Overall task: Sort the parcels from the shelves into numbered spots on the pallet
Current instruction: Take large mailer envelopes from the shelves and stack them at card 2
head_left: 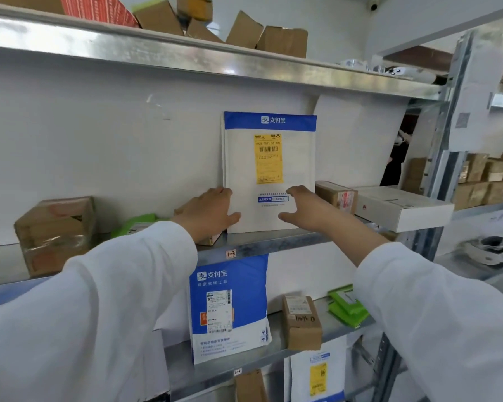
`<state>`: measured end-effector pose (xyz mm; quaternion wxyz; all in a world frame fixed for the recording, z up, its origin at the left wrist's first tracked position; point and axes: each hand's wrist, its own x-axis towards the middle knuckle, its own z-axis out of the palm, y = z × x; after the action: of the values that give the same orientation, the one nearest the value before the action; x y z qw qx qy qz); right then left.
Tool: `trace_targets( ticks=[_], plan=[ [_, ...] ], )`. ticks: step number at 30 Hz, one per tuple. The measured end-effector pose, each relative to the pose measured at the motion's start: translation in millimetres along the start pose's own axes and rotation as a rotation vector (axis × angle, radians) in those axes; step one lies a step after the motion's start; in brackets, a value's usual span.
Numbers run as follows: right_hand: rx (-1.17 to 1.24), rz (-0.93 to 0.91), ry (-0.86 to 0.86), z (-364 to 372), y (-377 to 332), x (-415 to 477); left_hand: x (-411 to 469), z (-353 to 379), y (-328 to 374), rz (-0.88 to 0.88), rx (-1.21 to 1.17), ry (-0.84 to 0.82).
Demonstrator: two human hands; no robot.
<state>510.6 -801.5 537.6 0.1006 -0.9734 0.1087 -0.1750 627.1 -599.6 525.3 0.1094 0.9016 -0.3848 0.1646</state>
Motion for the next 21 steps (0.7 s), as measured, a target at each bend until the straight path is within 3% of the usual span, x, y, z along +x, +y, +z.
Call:
trace_targets(
  ticks=[10, 18, 21],
  plan=[
    [0.112, 0.101, 0.078, -6, 81, 81, 69, 8, 6, -0.216, -0.031, 0.141],
    [0.617, 0.108, 0.071, 4, 107, 127, 107, 23, 9, -0.404, -0.267, 0.142],
    [0.621, 0.156, 0.053, 11, 112, 132, 110, 32, 13, -0.458, -0.308, 0.152]
  ],
)
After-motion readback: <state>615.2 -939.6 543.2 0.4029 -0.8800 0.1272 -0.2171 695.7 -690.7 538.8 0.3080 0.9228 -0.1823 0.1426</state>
